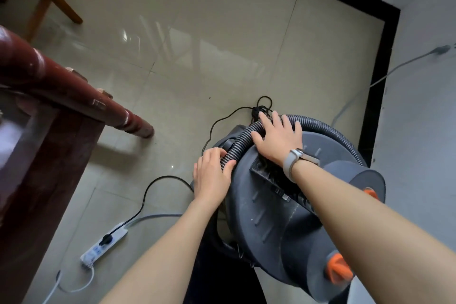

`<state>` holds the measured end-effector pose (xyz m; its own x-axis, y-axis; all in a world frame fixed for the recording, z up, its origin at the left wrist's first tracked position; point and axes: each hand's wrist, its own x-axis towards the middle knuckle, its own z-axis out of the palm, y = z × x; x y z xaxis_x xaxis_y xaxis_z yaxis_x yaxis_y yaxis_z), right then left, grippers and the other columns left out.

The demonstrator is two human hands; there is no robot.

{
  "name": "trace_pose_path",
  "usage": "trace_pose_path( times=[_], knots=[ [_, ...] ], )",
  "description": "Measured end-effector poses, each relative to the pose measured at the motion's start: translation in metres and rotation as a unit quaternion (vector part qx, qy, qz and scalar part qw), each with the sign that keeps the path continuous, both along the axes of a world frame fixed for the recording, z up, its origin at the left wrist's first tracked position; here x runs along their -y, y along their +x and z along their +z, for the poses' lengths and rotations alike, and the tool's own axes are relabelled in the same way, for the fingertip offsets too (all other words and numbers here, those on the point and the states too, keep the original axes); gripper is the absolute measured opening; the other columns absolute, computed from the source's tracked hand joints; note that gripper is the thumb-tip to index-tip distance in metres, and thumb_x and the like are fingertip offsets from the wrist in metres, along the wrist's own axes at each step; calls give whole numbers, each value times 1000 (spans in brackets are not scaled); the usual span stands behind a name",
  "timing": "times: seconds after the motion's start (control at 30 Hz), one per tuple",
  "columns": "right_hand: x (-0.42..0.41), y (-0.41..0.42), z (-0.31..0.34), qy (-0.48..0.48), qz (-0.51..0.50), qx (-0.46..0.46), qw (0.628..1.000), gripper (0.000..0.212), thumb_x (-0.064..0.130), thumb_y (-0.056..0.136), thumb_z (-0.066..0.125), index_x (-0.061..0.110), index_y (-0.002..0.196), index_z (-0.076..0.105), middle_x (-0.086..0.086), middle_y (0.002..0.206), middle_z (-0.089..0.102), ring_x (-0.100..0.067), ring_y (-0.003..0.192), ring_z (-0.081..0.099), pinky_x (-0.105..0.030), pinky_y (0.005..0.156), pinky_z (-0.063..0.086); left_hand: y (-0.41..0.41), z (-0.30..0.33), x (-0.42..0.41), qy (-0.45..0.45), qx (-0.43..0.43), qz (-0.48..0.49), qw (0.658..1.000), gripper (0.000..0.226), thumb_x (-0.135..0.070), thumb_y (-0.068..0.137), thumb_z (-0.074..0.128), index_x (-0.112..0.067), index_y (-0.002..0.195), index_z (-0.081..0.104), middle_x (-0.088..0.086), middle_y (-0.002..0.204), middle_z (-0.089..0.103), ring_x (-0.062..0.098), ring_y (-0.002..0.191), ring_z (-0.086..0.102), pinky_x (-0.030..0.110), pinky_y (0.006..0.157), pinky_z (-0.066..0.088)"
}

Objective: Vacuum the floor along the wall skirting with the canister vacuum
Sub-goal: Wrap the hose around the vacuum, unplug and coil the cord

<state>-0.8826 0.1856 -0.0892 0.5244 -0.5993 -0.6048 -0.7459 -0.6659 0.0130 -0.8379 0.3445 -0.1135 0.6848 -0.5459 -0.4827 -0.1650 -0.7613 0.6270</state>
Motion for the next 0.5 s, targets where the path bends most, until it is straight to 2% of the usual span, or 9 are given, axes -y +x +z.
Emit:
trace_pose_path(
  times=[0.1, 0.23, 0.3, 0.37, 0.43, 0.5],
  knots=[
    [-2, -5, 15, 34, -10, -30, 999, 56, 47, 99, 26, 27, 150, 18, 0, 160, 9, -21, 147, 2, -50, 116, -2, 3, 5, -25, 18, 74, -69, 995, 41, -36, 96, 47, -20, 134, 45, -2, 140, 44, 19, 131, 38, 44, 114, 21],
    [-56, -23, 30, -31, 60, 36, 997, 49, 36, 99, 32, 19, 145, 31, -6, 155, 25, -25, 145, 14, -54, 114, 5, 4, 12, -70, 124, 123, -148, 973, 54, -42, 99, 34, -23, 149, 22, -2, 157, 20, 18, 144, 14, 49, 116, 2],
    [-102, -36, 30, -88, 118, 87, 985, 46, 32, 93, 39, 15, 135, 49, -12, 144, 45, -29, 138, 34, -59, 112, 9, 0, 19, -93, 140, 128, -145, 971, 56, -42, 99, 33, -24, 150, 18, -1, 158, 15, 19, 145, 10, 49, 116, 2],
    [-148, -47, 30, -83, 147, 125, 978, 47, 30, 83, 38, 13, 119, 63, -12, 128, 60, -29, 124, 52, -61, 106, 25, -10, 24, -119, 140, 136, -133, 972, 56, -40, 99, 33, -24, 150, 17, -1, 158, 14, 18, 145, 10, 49, 116, 3],
    [-195, -62, 27, -30, 151, 139, 978, 50, 30, 78, 35, 14, 113, 67, -11, 122, 63, -28, 117, 58, -58, 98, 40, -28, 24, -154, 144, 129, -104, 976, 55, -39, 100, 34, -24, 150, 17, -2, 158, 14, 17, 145, 11, 48, 116, 4],
    [-241, -82, 17, 4, 171, 153, 973, 45, 27, 80, 42, 13, 116, 64, -11, 125, 61, -29, 118, 57, -56, 95, 44, -50, 16, -194, 157, 109, -68, 979, 55, -38, 100, 34, -23, 150, 17, -2, 158, 15, 17, 145, 12, 46, 116, 6]
  ],
)
